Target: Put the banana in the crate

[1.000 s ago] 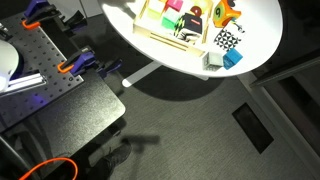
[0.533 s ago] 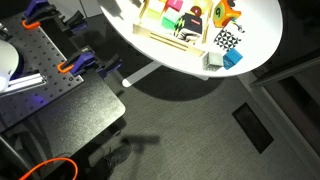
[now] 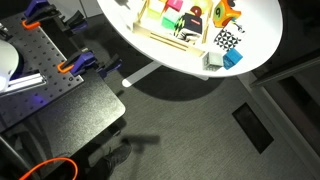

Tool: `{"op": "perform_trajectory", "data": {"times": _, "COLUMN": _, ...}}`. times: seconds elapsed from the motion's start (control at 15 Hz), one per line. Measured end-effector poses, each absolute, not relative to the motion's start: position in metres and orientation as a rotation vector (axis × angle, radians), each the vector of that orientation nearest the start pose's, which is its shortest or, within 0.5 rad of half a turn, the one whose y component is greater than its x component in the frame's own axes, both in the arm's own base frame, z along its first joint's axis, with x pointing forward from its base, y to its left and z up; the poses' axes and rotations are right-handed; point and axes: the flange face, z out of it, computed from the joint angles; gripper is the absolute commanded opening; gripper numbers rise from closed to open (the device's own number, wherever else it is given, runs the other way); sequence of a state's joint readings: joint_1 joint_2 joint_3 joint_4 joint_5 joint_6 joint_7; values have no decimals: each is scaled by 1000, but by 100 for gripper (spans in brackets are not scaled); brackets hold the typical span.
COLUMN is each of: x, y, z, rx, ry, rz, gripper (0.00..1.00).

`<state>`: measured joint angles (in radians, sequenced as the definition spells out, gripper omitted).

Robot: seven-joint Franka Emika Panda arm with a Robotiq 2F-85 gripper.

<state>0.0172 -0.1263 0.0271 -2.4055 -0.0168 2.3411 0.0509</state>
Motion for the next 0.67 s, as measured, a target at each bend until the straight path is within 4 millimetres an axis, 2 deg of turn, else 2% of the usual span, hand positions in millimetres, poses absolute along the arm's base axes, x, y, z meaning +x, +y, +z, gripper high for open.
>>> {"op": "perform_trajectory", "data": {"times": 0.4, "x": 511, "y": 46, "z": 335, "rx": -3101, "ry": 75, "rz": -3, "gripper": 100}}
{"op": "perform_trajectory", "data": {"times": 0.67, "x": 522, "y": 70, "z": 306, "rx": -3102, "ry": 162, "rz": 97, "gripper": 100}}
